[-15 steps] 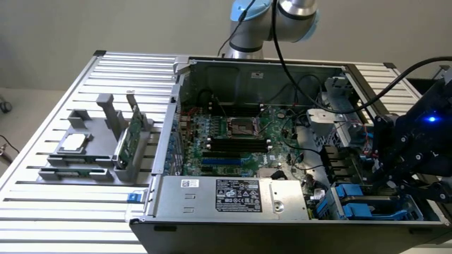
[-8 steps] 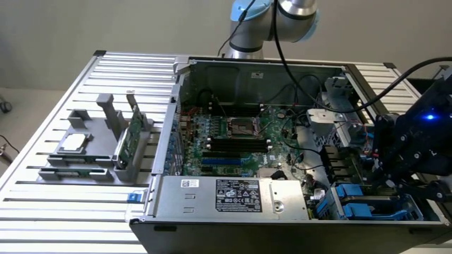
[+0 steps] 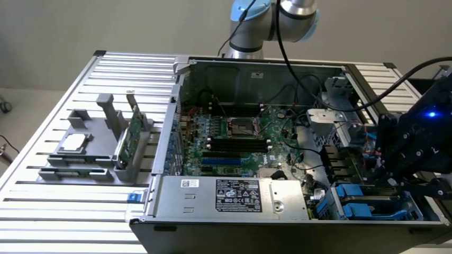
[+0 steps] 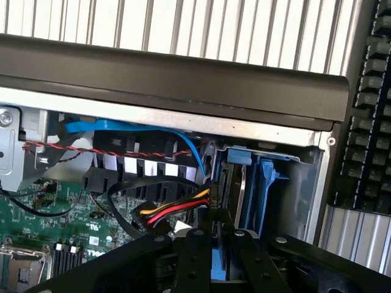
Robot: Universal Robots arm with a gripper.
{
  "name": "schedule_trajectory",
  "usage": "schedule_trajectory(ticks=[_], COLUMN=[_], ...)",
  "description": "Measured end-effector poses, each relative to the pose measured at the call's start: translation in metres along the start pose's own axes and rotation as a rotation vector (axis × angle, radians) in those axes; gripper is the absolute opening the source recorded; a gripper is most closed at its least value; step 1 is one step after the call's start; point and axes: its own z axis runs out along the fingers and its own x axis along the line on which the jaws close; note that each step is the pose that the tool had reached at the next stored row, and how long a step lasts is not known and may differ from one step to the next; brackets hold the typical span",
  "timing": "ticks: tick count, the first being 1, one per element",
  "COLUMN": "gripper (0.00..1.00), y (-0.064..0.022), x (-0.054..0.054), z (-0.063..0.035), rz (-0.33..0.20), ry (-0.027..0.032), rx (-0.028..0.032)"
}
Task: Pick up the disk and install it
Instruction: 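Insert the first disk wire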
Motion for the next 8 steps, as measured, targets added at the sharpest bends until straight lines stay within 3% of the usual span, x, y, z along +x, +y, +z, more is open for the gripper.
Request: schedule_trajectory(ticks=[4,8], gripper=[0.16,0.16], y=[0.0017,0.0018], x=[0.0001,0.0001], z=[0.0000,-0.0001], rz=[0.023,0.065], ry=[-0.0051,-0.0063], rx=[0.0015,0.0064])
